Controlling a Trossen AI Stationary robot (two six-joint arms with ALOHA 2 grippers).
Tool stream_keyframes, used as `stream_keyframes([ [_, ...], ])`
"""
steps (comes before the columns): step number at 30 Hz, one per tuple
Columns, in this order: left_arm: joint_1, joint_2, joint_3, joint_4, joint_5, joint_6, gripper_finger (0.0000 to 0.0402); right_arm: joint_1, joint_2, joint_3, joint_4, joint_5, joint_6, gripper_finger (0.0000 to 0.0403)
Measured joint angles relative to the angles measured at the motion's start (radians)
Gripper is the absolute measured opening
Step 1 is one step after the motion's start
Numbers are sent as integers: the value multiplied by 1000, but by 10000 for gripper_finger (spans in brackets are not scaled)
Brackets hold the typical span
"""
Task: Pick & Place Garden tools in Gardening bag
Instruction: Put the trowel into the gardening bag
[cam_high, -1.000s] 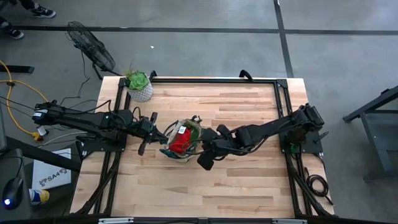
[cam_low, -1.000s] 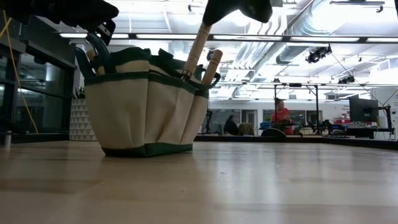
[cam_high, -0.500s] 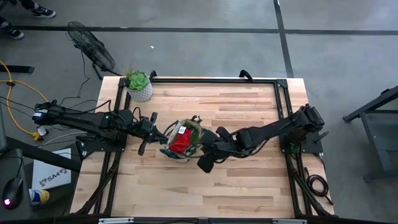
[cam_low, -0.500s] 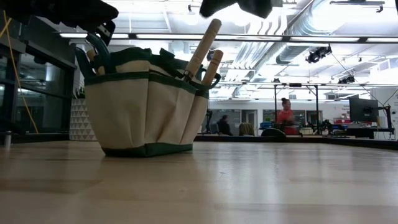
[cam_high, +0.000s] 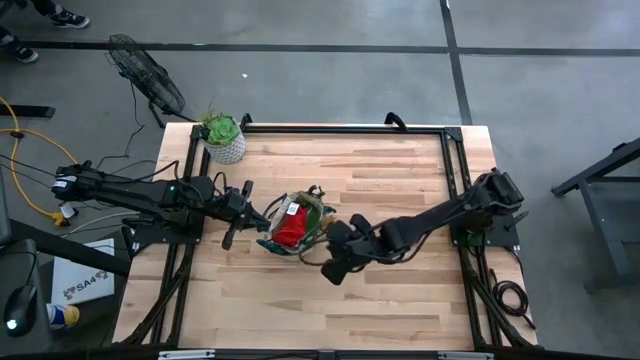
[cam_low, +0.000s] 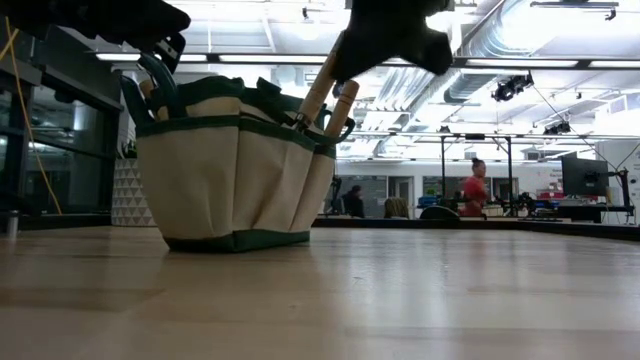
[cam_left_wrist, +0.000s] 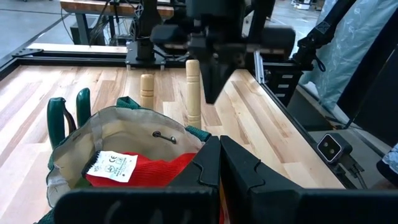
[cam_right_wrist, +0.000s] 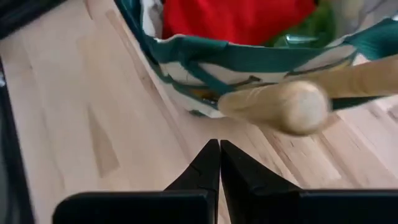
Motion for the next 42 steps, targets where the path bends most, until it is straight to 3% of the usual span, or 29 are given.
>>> stream_keyframes([
  [8,0,0,0,0,0,0,0,2,0,-127,164,49,-29,4],
  [18,0,0,0,0,0,0,0,-23,0,-138,243,114,-101,4],
  [42,0,0,0,0,0,0,0,-41,78,-138,337,40,-131,4],
])
